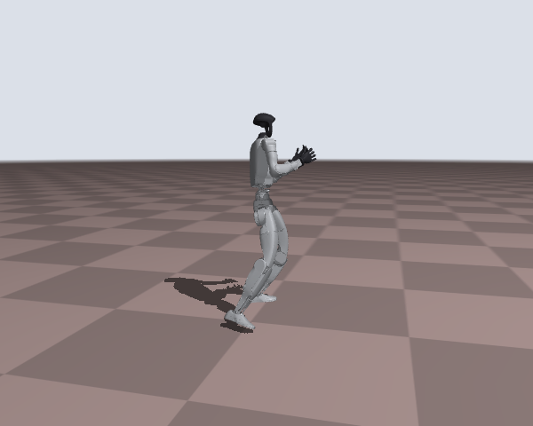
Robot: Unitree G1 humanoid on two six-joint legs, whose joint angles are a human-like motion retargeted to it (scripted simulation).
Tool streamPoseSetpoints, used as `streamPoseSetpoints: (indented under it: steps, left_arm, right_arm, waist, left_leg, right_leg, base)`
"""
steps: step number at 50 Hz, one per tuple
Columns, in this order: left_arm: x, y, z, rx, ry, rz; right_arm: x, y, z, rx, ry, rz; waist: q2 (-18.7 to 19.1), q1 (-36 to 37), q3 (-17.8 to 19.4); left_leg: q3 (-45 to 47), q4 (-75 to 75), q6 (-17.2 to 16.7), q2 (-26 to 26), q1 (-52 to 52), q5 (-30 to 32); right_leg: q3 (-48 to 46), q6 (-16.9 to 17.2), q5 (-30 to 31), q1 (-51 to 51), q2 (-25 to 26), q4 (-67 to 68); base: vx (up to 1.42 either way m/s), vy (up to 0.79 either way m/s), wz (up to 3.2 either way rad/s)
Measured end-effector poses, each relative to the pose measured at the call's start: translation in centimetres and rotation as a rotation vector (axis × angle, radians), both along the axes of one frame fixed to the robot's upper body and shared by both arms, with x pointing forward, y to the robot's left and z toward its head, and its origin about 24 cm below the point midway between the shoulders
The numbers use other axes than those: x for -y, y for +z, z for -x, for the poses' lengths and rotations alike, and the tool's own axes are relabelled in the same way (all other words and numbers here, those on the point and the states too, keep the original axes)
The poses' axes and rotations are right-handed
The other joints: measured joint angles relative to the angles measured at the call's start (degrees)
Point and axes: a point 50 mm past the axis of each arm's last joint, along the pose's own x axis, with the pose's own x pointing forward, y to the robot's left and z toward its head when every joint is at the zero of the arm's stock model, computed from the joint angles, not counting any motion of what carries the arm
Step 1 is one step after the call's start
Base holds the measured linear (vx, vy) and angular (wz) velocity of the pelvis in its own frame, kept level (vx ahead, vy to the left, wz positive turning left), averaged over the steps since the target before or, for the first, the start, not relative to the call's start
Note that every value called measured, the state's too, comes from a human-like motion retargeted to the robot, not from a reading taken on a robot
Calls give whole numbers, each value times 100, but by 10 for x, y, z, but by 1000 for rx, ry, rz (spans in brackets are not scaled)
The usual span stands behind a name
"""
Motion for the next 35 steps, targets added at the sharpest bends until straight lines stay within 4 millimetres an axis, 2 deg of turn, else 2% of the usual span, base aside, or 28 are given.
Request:
streamPoseSetpoints:
  steps: [3,5,7,8,10,12,15,17,20,22,25,27,30,32,33,35]
  left_arm:
    - [-28,-10,-1,-35,94,39]
    - [-43,-13,1,-41,146,61]
    - [-53,-9,4,-15,182,61]
    - [-56,-5,6,9,193,56]
    - [-63,12,11,104,209,51]
    - [-67,35,16,235,237,14]
    - [-67,60,25,364,234,13]
    - [-66,70,33,412,203,86]
    - [-66,77,45,472,183,203]
    - [-68,80,51,505,227,241]
    - [-66,87,54,549,309,242]
    - [-64,95,57,604,385,212]
    - [-62,114,65,746,519,128]
    - [-67,128,67,863,717,-18]
    - [-69,136,64,919,824,-113]
    - [-78,157,44,969,1129,-462]
  right_arm:
    - [-20,26,-13,139,19,79]
    - [-30,47,-14,248,24,110]
    - [-40,68,-10,357,57,118]
    - [-44,78,-7,407,75,111]
    - [-45,101,5,555,85,120]
    - [-39,122,19,703,44,121]
    - [-26,129,32,772,-8,95]
    - [-15,129,38,791,-65,80]
    - [2,131,47,828,-169,60]
    - [11,139,53,896,-279,82]
    - [18,156,60,1027,-454,167]
    - [15,169,58,1085,-522,177]
    - [7,183,48,1087,-505,166]
    - [1,177,42,1036,-448,146]
    - [-1,171,42,1012,-410,139]
    - [0,154,44,932,-313,142]
  waist:
    - [237,-633,-715]
    - [534,-992,-1046]
    - [913,-1291,-1182]
    - [1094,-1440,-1180]
    - [1396,-1679,-1010]
    - [1603,-1830,-596]
    - [1741,-1839,-94]
    - [1719,-1882,188]
    - [1621,-1935,563]
    - [1578,-1893,761]
    - [1609,-1659,1005]
    - [1593,-1633,1062]
    - [1518,-1963,1134]
    - [1415,-2358,1068]
    - [1384,-2533,1050]
    - [1432,-2805,1030]
  left_leg:
    - [269,-981,-93,-353,437,207]
    - [413,-1489,-107,-499,630,291]
    - [479,-1801,-139,-575,721,351]
    - [460,-1886,-184,-614,736,380]
    - [417,-1914,-309,-657,769,389]
    - [353,-1726,-420,-666,798,397]
    - [349,-1455,-482,-709,810,397]
    - [293,-1371,-455,-756,788,408]
    - [281,-1330,-346,-788,717,493]
    - [360,-1250,-219,-692,613,538]
    - [592,-1064,111,-498,456,489]
    - [799,-951,267,-387,358,381]
    - [1129,-897,320,-259,276,264]
    - [1315,-890,264,-228,244,244]
    - [1417,-899,251,-236,246,253]
    - [1706,-970,91,-210,366,331]
  right_leg:
    - [249,122,-27,-114,339,-428]
    - [-468,-28,54,-123,285,-553]
    - [-1560,-262,-34,4,168,-581]
    - [-1932,-259,-154,96,191,-630]
    - [-2391,-162,-546,278,336,-729]
    - [-2079,-234,-873,318,480,-704]
    - [-1516,-358,-946,93,407,-285]
    - [-1438,-346,-1000,21,345,-91]
    - [-1583,-283,-893,-7,303,-58]
    - [-1774,-333,-825,-47,354,-95]
    - [-1602,-297,-723,-271,503,-162]
    - [-1351,-195,-621,-502,581,-243]
    - [-1019,26,-441,-729,691,-519]
    - [-900,212,-312,-748,734,-850]
    - [-849,327,-210,-732,739,-1053]
    - [-693,433,-25,-694,796,-1411]
  base:
    - [14,29,-26]
    - [7,27,-28]
    - [3,25,-21]
    - [0,21,2]
    - [-3,17,14]
    - [-7,13,13]
    - [-6,9,-6]
    - [-5,5,12]
    - [-10,2,10]
    - [-13,-4,-17]
    - [-16,-5,-65]
    - [-14,-7,-104]
    - [-7,-5,-96]
    - [0,-1,-86]
    - [1,2,-100]
    - [2,2,-120]
